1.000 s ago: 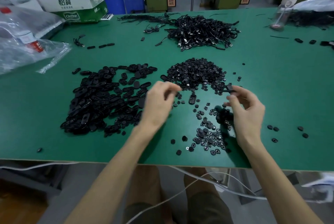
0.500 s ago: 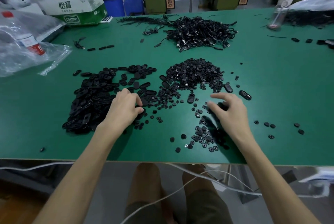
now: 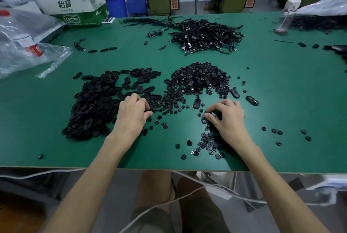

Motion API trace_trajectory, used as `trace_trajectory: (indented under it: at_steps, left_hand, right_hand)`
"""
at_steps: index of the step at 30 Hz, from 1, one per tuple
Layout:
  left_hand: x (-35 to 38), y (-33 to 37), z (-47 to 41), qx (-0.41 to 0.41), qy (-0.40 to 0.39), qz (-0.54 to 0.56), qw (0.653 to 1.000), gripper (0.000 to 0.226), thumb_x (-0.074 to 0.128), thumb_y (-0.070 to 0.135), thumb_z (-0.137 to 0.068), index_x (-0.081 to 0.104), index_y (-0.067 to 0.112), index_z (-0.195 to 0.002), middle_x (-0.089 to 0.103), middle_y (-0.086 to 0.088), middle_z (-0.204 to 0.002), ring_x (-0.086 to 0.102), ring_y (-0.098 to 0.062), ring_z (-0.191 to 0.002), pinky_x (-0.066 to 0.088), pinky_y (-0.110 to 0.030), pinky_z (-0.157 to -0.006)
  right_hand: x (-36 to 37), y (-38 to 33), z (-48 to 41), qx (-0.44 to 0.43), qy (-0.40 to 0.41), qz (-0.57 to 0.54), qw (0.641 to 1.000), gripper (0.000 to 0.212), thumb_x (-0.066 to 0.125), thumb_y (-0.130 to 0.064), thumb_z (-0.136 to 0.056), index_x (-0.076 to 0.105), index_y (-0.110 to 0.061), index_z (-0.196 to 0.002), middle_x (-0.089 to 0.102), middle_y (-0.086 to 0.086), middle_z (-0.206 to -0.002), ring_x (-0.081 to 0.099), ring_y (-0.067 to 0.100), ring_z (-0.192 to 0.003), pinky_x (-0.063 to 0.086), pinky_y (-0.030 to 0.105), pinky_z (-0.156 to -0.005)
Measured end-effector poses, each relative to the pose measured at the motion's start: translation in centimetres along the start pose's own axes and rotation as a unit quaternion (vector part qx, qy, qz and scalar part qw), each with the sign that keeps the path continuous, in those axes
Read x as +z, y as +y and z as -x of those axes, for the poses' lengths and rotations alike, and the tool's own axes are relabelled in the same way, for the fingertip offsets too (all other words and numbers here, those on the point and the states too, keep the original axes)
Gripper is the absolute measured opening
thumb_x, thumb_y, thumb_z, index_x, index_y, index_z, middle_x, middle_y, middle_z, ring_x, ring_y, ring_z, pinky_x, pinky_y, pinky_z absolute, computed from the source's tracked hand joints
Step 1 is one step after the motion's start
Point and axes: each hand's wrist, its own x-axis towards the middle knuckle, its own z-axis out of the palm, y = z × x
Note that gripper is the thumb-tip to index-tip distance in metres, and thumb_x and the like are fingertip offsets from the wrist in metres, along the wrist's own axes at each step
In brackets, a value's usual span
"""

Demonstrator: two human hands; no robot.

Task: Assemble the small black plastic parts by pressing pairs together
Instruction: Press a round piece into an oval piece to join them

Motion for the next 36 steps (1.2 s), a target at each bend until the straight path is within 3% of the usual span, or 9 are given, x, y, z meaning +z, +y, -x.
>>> trace_trajectory:
  at_steps: [8,10,13,16,18,21,26,30,36]
  left_hand:
    - [0.2,-0.7,-0.7,-0.034,0.001,-0.011,0.999,0.031,0.071,0.039,-0.096,0.069,0.019,-0.12,0.06,-0.005,-0.124,0.052,-0.025,-0.119,0.03,-0.042,-0.102]
    - [0.3,-0.8,-0.8,-0.04,0.0,-0.016,0.999,0.033,0.072,0.04,-0.094,0.069,0.021,-0.121,0.058,-0.005,-0.126,0.051,-0.026,-0.121,0.029,-0.043,-0.102]
    - [0.3,-1.0,-0.9,-0.036,0.013,-0.01,0.999,0.024,0.075,0.038,-0.092,0.072,0.024,-0.11,0.057,-0.003,-0.122,0.049,-0.024,-0.119,0.024,-0.042,-0.099]
    - [0.5,-0.8,-0.8,-0.045,0.015,0.002,0.999,0.018,0.074,0.035,-0.094,0.072,0.023,-0.107,0.057,-0.002,-0.121,0.049,-0.024,-0.118,0.022,-0.04,-0.098]
    - [0.6,-0.8,-0.6,-0.032,0.027,-0.03,0.999,0.016,0.068,0.033,-0.099,0.071,0.022,-0.11,0.06,-0.001,-0.117,0.052,-0.023,-0.115,0.023,-0.04,-0.099]
    - [0.8,-0.7,-0.4,0.014,0.057,-0.112,0.992,0.02,0.057,0.033,-0.104,0.067,0.02,-0.114,0.064,-0.001,-0.11,0.059,-0.023,-0.105,0.027,-0.04,-0.099]
    - [0.4,-1.5,-1.0,0.041,0.049,-0.143,0.988,0.022,0.048,0.021,-0.108,0.067,0.012,-0.114,0.068,-0.005,-0.105,0.065,-0.025,-0.093,0.043,-0.042,-0.094]
    - [0.7,-2.3,-0.6,0.048,0.045,-0.131,0.989,0.02,0.051,0.019,-0.107,0.066,0.011,-0.118,0.067,-0.007,-0.111,0.061,-0.027,-0.103,0.044,-0.042,-0.093]
    - [1.3,-1.8,0.3,0.082,0.128,-0.087,0.984,0.02,0.064,0.01,-0.1,0.071,0.005,-0.118,0.07,-0.013,-0.107,0.06,-0.036,-0.105,0.043,-0.048,-0.098]
  right_hand:
    - [0.0,0.2,0.0,-0.001,0.009,-0.029,1.0,0.009,0.075,-0.027,-0.092,0.073,-0.018,-0.091,0.054,-0.002,-0.104,0.03,0.013,-0.104,0.022,0.029,-0.088]
    - [-0.2,0.3,0.1,-0.006,0.018,-0.047,0.999,0.008,0.072,-0.025,-0.095,0.071,-0.018,-0.091,0.056,-0.005,-0.102,0.034,0.014,-0.104,0.023,0.03,-0.088]
    - [-0.5,0.3,0.2,-0.01,0.038,-0.072,0.997,0.009,0.068,-0.022,-0.098,0.066,-0.019,-0.09,0.062,-0.009,-0.094,0.048,0.018,-0.1,0.038,0.037,-0.09]
    - [-0.8,0.3,0.3,0.003,0.046,-0.117,0.992,0.009,0.067,-0.021,-0.099,0.065,-0.021,-0.09,0.064,-0.014,-0.088,0.055,0.015,-0.094,0.041,0.016,-0.079]
    - [-0.8,0.5,0.4,0.009,0.05,-0.131,0.99,0.009,0.068,-0.021,-0.098,0.065,-0.024,-0.09,0.063,-0.017,-0.087,0.057,0.013,-0.093,0.04,0.012,-0.075]
    - [-0.8,0.5,0.4,0.007,0.058,-0.138,0.989,0.008,0.069,-0.021,-0.098,0.066,-0.025,-0.092,0.064,-0.017,-0.087,0.06,0.015,-0.093,0.044,0.021,-0.076]
    - [-0.7,0.6,0.4,0.006,0.054,-0.145,0.988,0.006,0.069,-0.02,-0.098,0.068,-0.026,-0.096,0.066,-0.016,-0.089,0.062,0.015,-0.096,0.049,0.027,-0.08]
    - [-0.8,0.6,0.4,0.006,0.059,-0.143,0.988,0.011,0.07,-0.015,-0.097,0.071,-0.025,-0.102,0.066,-0.018,-0.093,0.063,0.014,-0.098,0.051,0.029,-0.085]
    - [-0.9,0.4,0.5,0.004,0.07,-0.143,0.987,0.01,0.072,-0.014,-0.095,0.072,-0.024,-0.097,0.071,-0.013,-0.091,0.066,0.01,-0.091,0.054,0.03,-0.084]
